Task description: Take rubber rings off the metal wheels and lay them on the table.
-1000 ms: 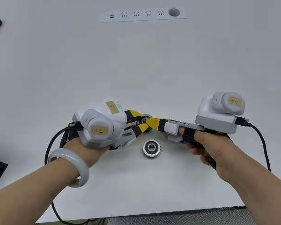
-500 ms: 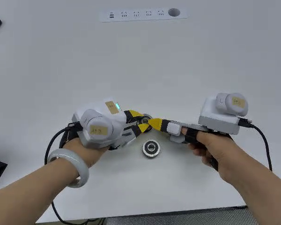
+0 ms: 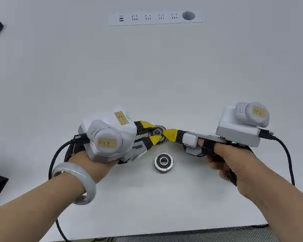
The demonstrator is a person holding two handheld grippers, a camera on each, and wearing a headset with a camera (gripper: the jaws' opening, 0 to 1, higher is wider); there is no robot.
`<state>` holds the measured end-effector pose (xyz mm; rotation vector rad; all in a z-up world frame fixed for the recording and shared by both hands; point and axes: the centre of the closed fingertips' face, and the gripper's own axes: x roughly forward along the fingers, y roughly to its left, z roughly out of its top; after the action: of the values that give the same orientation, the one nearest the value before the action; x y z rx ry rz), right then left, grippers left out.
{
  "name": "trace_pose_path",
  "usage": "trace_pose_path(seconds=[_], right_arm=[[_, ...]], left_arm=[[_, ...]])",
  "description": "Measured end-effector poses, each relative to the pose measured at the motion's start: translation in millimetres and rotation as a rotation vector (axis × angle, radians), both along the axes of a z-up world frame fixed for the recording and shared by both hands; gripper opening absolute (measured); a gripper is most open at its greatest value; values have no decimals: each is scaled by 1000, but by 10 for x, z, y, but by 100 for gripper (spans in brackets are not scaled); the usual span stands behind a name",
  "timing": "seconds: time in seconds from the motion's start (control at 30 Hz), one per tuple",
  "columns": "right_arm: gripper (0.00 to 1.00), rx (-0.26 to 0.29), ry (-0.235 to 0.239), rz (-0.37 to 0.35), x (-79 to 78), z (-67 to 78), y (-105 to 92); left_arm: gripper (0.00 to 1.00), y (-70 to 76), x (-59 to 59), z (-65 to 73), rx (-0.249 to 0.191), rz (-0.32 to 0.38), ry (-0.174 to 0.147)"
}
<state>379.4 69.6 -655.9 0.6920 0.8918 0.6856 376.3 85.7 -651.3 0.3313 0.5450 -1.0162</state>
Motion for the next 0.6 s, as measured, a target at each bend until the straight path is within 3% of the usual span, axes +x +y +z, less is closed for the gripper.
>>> trace_pose_path(seconds=[0.6], right_arm=[[2,-4,-7,12,33,31,70]], left_arm=[[13,10,12,-18,1,0,3]])
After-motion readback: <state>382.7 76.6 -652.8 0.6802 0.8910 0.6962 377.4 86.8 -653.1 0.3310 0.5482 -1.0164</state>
